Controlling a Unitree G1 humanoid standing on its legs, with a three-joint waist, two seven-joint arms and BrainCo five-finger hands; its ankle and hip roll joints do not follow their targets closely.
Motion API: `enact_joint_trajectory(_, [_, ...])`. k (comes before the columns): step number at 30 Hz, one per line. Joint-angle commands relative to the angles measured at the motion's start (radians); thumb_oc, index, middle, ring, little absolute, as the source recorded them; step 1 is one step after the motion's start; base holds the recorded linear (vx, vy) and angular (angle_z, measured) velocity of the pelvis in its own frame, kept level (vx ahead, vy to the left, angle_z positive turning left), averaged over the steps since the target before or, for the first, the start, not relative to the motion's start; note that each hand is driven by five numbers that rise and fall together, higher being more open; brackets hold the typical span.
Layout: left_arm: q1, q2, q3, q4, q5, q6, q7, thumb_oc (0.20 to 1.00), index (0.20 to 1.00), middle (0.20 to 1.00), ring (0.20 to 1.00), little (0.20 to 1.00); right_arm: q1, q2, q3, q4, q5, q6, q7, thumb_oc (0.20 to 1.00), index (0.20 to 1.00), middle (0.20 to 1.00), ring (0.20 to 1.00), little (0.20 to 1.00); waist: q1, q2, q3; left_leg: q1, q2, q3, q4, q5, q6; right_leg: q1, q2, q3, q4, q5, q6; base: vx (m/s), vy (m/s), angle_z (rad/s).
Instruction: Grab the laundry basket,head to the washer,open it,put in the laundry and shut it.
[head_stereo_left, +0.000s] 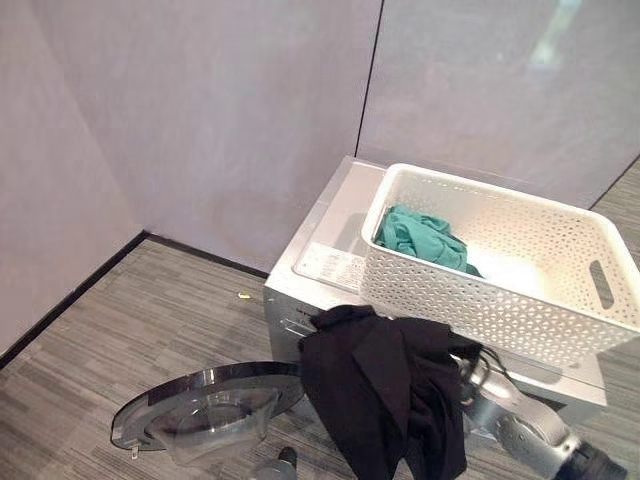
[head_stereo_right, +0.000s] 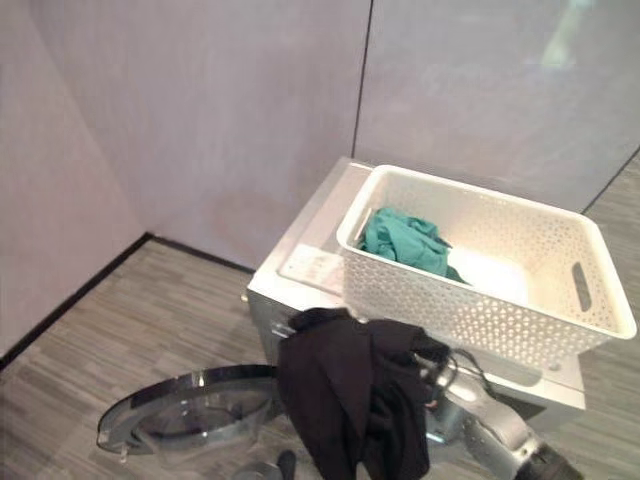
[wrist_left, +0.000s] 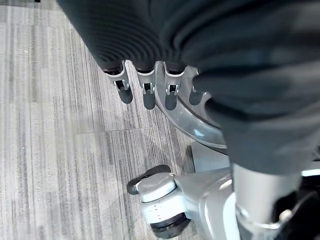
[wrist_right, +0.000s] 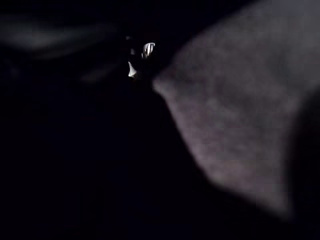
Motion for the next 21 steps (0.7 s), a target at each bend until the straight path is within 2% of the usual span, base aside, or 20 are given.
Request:
enact_joint_trajectory(1, [-0.025, 0.051, -0.04, -0.032, 0.026, -0.038, -0.007, 1.0, 1.0, 1.0, 1.0, 1.0, -0.015, 0.03, -0.021, 0.018, -0.068, -0.024, -0.002, 0.2, 0.2, 0.2, 0.2, 0.2, 0.007, -0.038, 0.008, 0.013, 0.048, -0.033, 0.077, -0.086, -0.04, 0.045, -0.038, -0.035, -0.137, 0.102, 0.062, 0.01, 0.018, 0.04])
enact_joint_trajectory(4, [-0.031, 0.055, -0.065, -0.053, 0.031, -0.039, -0.013, 1.0, 1.0, 1.0, 1.0, 1.0, 0.023, 0.095, -0.009, 0.12, -0.149, -0.021, -0.009, 0.2, 0.2, 0.2, 0.2, 0.2, -0.004, -0.031, 0.01, 0.004, 0.037, -0.028, 0.075, -0.087, -0.034, 0.033, -0.045, -0.03, -0.145, 0.111, 0.067, 0.0, 0.027, -0.02])
enact_joint_trajectory(9, [-0.018, 0.095, -0.081, -0.152, 0.02, -0.043, -0.034, 1.0, 1.0, 1.0, 1.0, 1.0, 0.061, 0.126, -0.001, 0.122, -0.141, -0.015, 0.001, 0.2, 0.2, 0.2, 0.2, 0.2, -0.016, -0.011, 0.039, -0.015, 0.022, -0.02, 0.085, -0.095, -0.025, 0.011, -0.06, -0.016, -0.14, 0.123, 0.074, -0.03, 0.053, -0.03])
enact_joint_trajectory(17, [-0.043, 0.115, -0.109, -0.175, 0.035, -0.049, -0.044, 1.0, 1.0, 1.0, 1.0, 1.0, 0.15, 0.076, -0.075, 0.028, -0.113, -0.033, 0.024, 0.2, 0.2, 0.2, 0.2, 0.2, -0.053, 0.007, 0.09, -0.035, -0.001, -0.003, 0.1, -0.116, -0.011, -0.022, -0.092, 0.004, -0.12, 0.144, 0.092, -0.04, 0.068, -0.06])
enact_joint_trajectory(21, [-0.069, 0.155, -0.143, -0.203, 0.07, -0.067, -0.055, 1.0, 1.0, 1.0, 1.0, 1.0, 0.197, 0.058, -0.118, 0.045, -0.149, -0.04, 0.026, 0.2, 0.2, 0.2, 0.2, 0.2, -0.082, 0.017, 0.125, -0.059, -0.022, 0.03, 0.106, -0.12, 0.001, -0.069, -0.116, 0.034, -0.12, 0.189, 0.113, -0.11, 0.121, -0.18])
